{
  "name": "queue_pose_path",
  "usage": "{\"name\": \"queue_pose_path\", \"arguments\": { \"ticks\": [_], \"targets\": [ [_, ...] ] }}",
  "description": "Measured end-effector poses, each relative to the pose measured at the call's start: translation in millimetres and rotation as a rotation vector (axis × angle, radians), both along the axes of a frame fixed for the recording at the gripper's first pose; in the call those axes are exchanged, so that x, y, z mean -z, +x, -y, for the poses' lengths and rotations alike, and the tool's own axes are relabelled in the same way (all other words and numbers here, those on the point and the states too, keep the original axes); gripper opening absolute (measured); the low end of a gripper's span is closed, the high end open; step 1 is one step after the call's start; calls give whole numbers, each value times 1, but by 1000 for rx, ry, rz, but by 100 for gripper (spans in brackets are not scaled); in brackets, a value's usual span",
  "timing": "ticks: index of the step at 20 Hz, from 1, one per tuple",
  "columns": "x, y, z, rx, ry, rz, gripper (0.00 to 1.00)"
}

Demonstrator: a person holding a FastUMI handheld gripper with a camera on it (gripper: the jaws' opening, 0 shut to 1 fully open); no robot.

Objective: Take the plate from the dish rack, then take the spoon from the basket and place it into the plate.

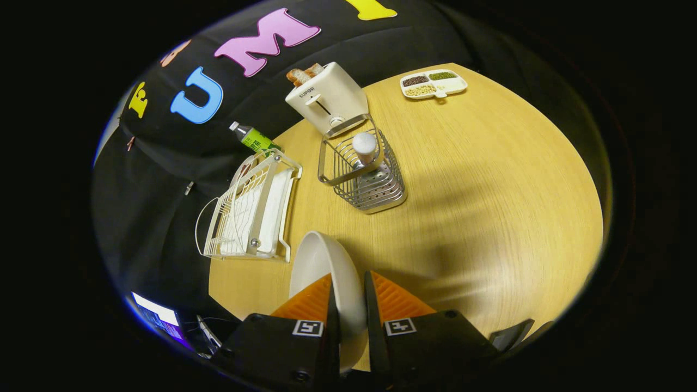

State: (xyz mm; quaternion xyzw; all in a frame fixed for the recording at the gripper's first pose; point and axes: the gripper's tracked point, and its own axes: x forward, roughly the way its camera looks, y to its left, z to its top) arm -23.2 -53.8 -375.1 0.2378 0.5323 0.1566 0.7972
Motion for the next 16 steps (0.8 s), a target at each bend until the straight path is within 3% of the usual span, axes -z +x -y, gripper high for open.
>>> {"name": "queue_pose_path", "arguments": {
  "ticks": [4,6,9,16],
  "targets": [
    [7,7,7,7,-28,31,32],
    [4,13,11,24,-31,63,50],
    [-10,30,19,45,-43,185,92],
    [-54,80,34,31,-153,555,97]
  ]
}}
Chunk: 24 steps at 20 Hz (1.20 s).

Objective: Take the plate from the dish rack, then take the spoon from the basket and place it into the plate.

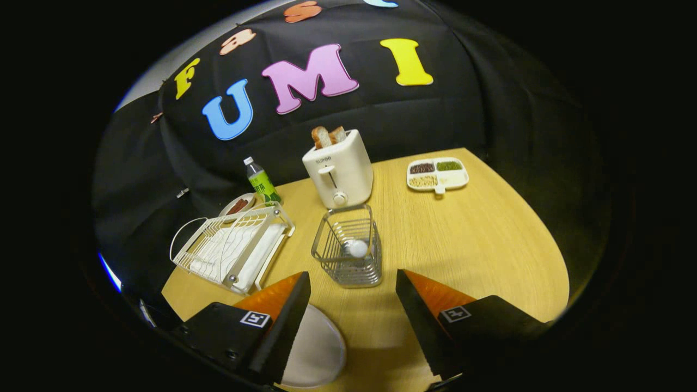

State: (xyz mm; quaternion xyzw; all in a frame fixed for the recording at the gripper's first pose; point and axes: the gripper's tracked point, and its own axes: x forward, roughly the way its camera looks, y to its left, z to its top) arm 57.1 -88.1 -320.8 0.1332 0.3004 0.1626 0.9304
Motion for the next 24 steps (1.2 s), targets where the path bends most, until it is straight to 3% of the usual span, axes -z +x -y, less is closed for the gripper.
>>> {"name": "queue_pose_path", "arguments": {
  "ticks": [9,15,17,19,21,24],
  "targets": [
    [-3,39,-14,-115,-125,206,94],
    [13,38,-26,-186,-176,226,62],
    [13,40,-29,-190,-172,232,55],
    [13,37,-27,-175,-166,216,54],
    [16,42,-24,-166,-156,202,21],
    [17,42,-28,-169,-160,194,21]
  ]
}}
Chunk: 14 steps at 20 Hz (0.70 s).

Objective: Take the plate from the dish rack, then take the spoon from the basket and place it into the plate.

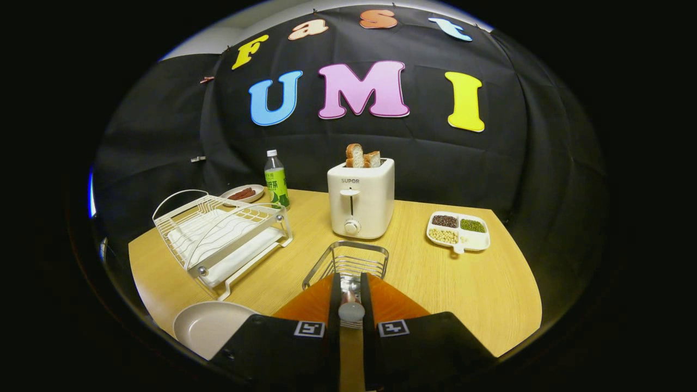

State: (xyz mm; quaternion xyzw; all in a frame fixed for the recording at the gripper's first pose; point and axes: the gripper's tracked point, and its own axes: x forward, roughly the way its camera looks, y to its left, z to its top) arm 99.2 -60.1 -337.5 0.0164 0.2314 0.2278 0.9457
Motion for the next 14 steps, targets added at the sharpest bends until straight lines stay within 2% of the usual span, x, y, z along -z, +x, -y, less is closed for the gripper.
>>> {"name": "queue_pose_path", "arguments": {
  "ticks": [6,14],
  "targets": [
    [-16,0,-3,-25,-4,-9,16],
    [-118,-3,1,-84,41,133,15]
  ]
}}
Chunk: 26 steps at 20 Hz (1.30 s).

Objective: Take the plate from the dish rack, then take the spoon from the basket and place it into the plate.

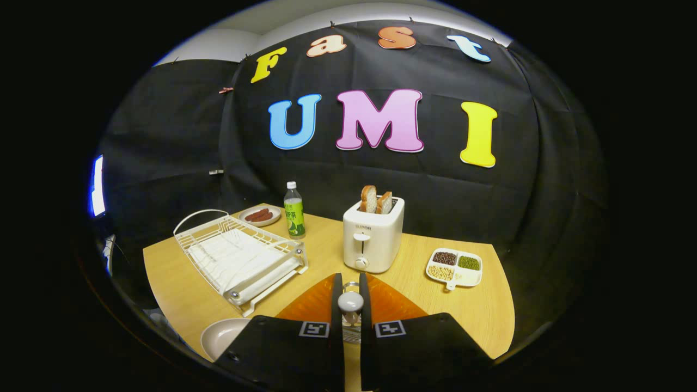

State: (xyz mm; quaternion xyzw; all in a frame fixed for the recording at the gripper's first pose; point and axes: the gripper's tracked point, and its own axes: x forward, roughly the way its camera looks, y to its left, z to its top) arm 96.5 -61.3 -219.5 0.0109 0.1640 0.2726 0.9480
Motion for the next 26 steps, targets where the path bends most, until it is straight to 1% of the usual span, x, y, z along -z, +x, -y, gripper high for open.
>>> {"name": "queue_pose_path", "arguments": {
  "ticks": [4,8,13,16,21,26],
  "targets": [
    [-47,-19,-13,-50,84,16,15],
    [-59,-43,-37,-139,88,20,16],
    [-30,-92,-78,-258,108,-45,15],
    [-1,-110,-100,-310,79,-67,15],
    [35,-117,-128,-336,49,-96,15],
    [62,-112,-131,-317,21,-132,16]
  ]
}}
